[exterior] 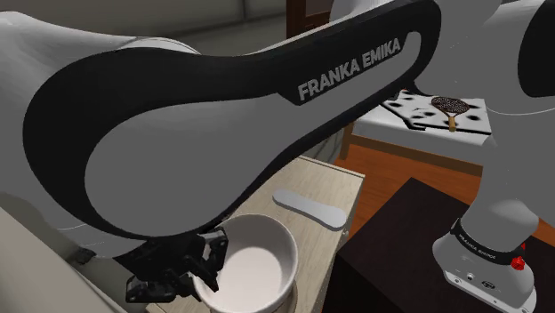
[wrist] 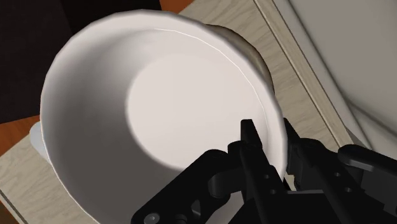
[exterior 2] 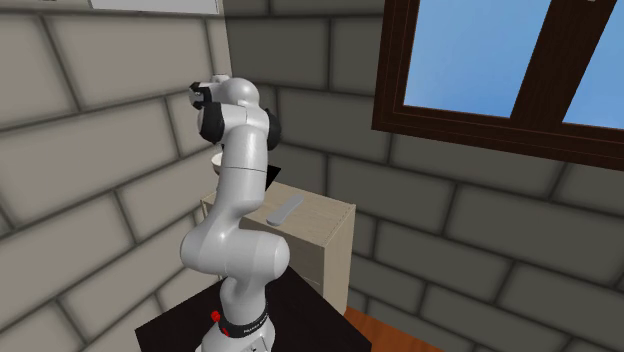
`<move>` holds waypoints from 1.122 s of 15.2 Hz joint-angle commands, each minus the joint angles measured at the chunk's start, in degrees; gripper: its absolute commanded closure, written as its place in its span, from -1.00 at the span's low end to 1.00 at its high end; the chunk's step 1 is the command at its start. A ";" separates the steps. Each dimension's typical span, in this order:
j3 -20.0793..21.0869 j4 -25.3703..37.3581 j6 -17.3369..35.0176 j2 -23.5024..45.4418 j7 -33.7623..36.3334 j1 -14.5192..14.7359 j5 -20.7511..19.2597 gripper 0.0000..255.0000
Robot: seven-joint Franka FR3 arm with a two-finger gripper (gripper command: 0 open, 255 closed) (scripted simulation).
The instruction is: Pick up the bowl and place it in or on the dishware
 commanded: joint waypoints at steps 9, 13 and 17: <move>-0.47 -6.49 7.17 0.97 0.41 -0.94 -0.68 1.00; -0.47 -6.49 7.17 0.97 0.41 -0.94 -0.68 1.00; -0.47 -6.49 7.17 0.97 0.41 -0.94 -0.68 1.00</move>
